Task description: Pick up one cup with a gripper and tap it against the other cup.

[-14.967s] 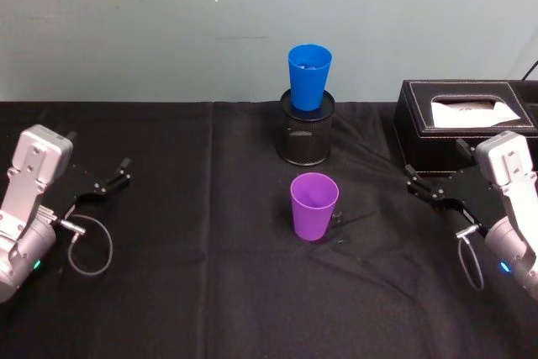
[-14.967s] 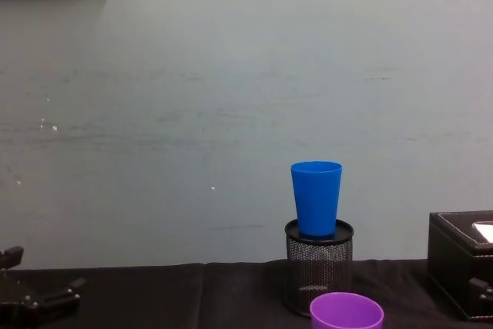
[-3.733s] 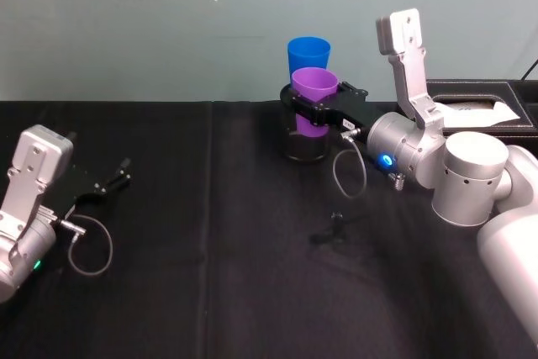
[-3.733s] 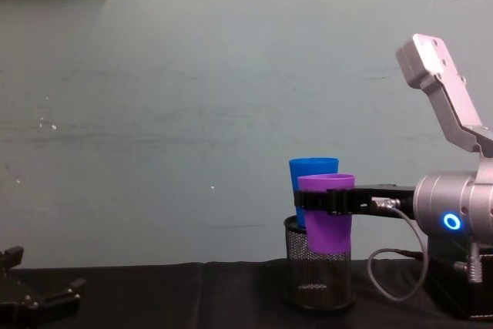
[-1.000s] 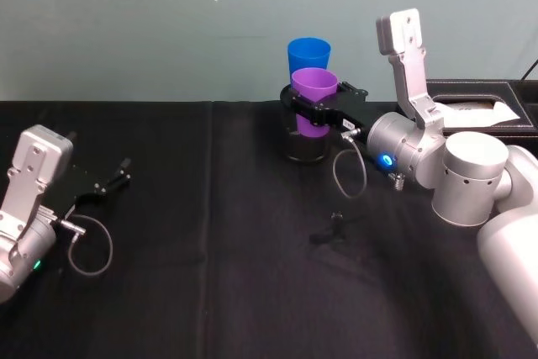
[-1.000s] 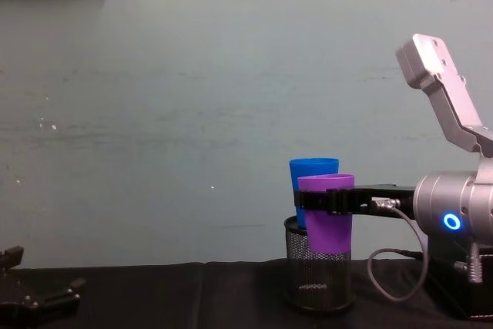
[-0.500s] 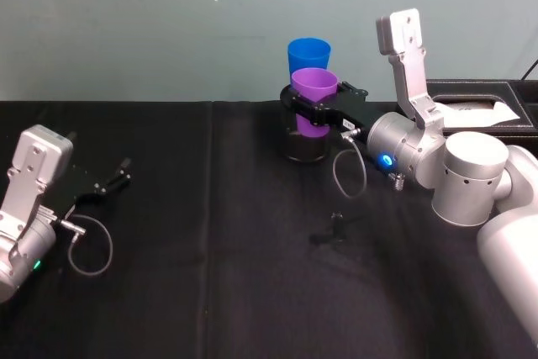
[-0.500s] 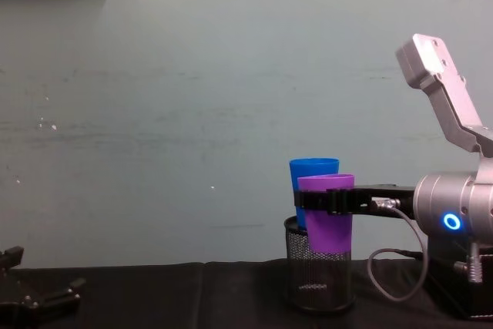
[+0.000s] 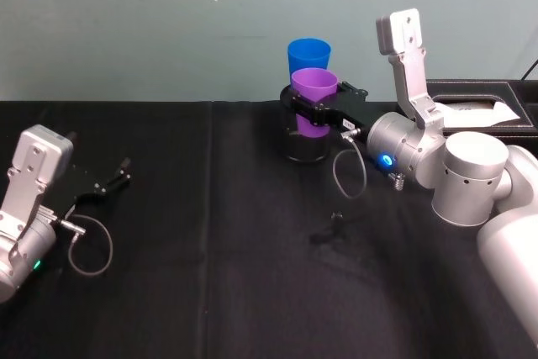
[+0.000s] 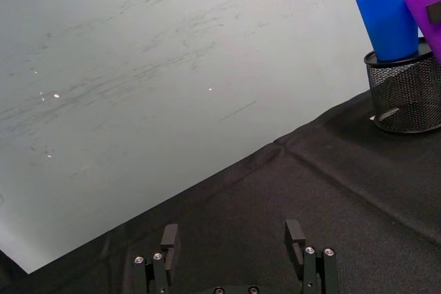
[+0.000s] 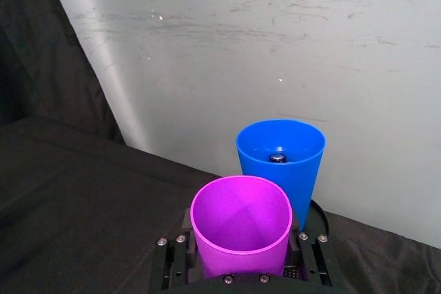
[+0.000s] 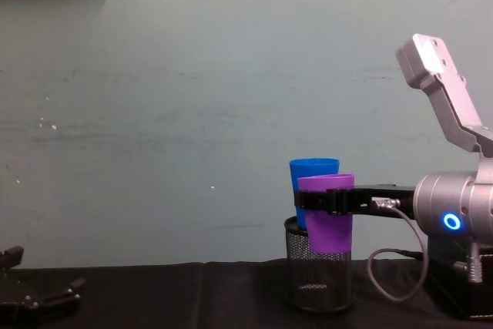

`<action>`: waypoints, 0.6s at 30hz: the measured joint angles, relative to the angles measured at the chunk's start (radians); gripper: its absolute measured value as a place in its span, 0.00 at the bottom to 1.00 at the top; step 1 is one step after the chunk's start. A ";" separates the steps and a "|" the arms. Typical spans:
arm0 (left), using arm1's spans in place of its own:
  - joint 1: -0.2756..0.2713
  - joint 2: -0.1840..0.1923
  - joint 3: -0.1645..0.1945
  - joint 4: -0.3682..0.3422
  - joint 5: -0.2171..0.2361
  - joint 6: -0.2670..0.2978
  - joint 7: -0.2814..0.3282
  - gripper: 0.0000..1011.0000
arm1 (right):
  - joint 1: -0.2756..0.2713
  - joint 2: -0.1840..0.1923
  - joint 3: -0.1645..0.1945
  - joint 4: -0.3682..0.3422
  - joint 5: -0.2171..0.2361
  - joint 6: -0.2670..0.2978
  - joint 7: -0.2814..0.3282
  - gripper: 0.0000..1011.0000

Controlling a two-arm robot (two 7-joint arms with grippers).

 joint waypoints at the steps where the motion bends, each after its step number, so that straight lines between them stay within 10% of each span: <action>1: 0.000 0.000 0.000 0.000 0.000 0.000 0.000 0.99 | 0.000 0.000 0.000 0.000 0.000 0.000 0.000 0.71; 18: 0.000 0.000 0.000 0.000 0.000 0.000 0.000 0.99 | 0.000 0.000 0.000 0.000 0.000 0.000 0.000 0.71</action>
